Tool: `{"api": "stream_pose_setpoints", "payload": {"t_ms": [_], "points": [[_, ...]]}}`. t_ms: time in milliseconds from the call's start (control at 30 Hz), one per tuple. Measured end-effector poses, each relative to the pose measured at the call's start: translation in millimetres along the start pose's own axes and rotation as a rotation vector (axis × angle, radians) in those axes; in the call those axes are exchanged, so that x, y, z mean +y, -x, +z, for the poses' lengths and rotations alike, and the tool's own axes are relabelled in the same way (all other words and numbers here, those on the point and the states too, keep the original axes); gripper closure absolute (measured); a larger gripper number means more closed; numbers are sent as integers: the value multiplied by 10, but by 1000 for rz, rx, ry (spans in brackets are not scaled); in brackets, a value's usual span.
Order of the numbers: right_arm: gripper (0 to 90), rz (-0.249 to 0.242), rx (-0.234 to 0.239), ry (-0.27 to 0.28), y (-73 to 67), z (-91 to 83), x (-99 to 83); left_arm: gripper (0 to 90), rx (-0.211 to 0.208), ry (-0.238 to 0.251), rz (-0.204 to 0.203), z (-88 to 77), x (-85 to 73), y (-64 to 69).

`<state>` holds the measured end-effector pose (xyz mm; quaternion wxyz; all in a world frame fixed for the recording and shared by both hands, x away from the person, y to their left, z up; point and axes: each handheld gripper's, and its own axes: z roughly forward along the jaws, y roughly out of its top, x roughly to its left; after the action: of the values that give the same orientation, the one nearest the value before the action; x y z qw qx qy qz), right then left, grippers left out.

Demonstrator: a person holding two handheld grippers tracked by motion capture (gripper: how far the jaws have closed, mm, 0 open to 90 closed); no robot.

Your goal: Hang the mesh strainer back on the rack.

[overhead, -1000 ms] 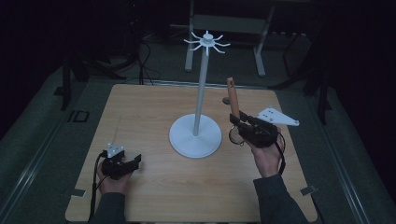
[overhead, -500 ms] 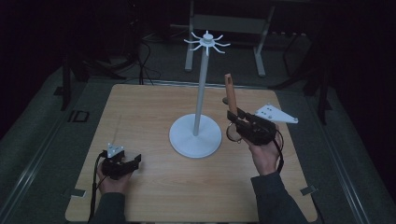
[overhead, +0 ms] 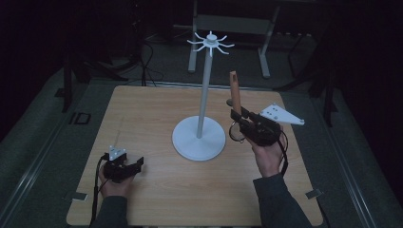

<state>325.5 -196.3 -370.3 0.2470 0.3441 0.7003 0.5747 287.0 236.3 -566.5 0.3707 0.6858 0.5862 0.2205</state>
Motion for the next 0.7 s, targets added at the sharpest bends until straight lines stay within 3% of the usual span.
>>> {"api": "stream_pose_setpoints", "payload": {"t_ms": [700], "points": [[697, 19, 7, 55, -24, 14, 115, 261, 1, 2, -2, -1, 0, 1]]}}
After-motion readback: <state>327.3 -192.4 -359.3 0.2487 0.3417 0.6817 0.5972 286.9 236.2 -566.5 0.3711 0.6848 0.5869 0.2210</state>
